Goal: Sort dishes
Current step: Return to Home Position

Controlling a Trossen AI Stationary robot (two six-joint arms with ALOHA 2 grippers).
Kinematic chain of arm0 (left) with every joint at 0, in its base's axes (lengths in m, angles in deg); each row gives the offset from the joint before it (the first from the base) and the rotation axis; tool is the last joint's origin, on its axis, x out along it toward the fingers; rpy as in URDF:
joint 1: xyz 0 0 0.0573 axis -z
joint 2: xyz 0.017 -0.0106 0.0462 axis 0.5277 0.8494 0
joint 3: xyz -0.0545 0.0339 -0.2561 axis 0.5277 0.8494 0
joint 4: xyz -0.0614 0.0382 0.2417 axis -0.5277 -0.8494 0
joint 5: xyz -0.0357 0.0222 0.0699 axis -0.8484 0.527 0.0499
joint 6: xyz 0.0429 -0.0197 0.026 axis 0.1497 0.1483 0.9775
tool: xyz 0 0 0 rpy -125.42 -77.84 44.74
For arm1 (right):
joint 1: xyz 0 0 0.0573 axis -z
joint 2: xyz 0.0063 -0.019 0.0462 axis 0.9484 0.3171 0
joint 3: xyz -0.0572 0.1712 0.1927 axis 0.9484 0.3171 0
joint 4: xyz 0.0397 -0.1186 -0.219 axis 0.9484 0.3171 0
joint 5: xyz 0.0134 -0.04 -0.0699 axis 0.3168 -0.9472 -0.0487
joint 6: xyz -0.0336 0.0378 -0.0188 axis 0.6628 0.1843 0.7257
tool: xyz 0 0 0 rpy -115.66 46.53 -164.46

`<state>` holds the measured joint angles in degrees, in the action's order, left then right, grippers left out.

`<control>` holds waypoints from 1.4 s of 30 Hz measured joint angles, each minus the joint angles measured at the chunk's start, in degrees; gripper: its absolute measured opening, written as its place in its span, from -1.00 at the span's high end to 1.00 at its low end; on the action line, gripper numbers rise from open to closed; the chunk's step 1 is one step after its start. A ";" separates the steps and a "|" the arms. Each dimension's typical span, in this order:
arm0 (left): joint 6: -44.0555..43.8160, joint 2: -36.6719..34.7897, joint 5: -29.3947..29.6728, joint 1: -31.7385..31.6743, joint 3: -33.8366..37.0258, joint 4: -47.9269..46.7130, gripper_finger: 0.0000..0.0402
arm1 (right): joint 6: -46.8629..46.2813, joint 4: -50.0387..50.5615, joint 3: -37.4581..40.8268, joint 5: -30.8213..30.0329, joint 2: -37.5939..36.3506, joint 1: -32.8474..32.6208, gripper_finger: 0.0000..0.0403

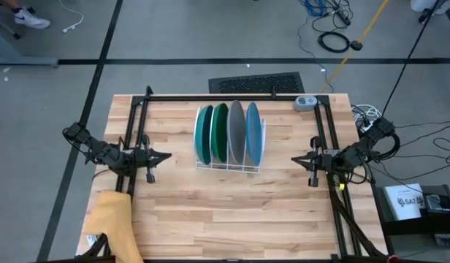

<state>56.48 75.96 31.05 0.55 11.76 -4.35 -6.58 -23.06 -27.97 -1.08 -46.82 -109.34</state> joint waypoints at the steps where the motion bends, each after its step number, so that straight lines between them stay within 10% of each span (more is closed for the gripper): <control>1: -0.02 -0.02 0.02 0.00 0.00 -0.02 1.00 | -0.25 -0.02 0.00 0.70 0.00 0.02 1.00; 42: -11.15 -0.02 -0.64 -0.55 -0.02 0.56 1.00 | -10.93 -0.15 0.00 2.57 0.02 -0.01 0.97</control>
<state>45.33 75.93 30.41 0.01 11.74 -3.79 -17.52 -23.22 -27.97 1.49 -46.80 -109.35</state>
